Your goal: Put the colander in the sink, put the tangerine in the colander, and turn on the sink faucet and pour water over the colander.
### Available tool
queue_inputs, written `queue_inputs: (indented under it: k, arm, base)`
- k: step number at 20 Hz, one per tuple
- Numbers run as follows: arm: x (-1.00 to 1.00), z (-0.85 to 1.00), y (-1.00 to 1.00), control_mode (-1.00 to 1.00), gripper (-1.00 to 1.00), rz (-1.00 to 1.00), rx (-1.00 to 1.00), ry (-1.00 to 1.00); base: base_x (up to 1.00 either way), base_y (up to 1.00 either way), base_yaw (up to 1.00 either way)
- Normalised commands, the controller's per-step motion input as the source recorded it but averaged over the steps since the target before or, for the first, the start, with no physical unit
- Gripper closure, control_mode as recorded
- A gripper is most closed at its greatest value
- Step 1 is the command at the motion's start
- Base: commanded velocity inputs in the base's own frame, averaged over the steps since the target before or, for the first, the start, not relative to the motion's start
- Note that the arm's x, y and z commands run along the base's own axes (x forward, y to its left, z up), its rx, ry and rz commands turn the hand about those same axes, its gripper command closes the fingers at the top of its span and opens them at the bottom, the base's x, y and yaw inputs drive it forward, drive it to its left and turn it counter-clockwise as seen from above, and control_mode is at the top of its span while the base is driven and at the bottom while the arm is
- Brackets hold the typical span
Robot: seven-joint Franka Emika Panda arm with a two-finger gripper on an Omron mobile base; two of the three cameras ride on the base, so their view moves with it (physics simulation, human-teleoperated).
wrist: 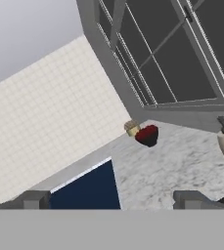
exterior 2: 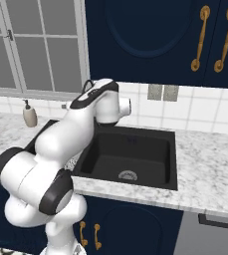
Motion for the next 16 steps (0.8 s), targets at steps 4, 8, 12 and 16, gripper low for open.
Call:
queue_inputs:
  k: [4,8,12,16]
  arm:
    - [0.37,0.00,0.00,-1.00,-1.00,0.00,0.00,0.00]
    - [0.48,0.00,-0.01,-1.00,-1.00,0.00,0.00,0.00]
    - [0.25,-0.07,-0.24,-1.00,-1.00,0.00,0.00,0.00]
    - [0.25,-0.14,-0.16,-1.00,-1.00,0.00,0.00,0.00]
  base:
    - [0.00,0.00,0.00]
    - [0.00,0.00,0.00]
    - [0.00,0.00,0.00]
    - [0.00,0.00,0.00]
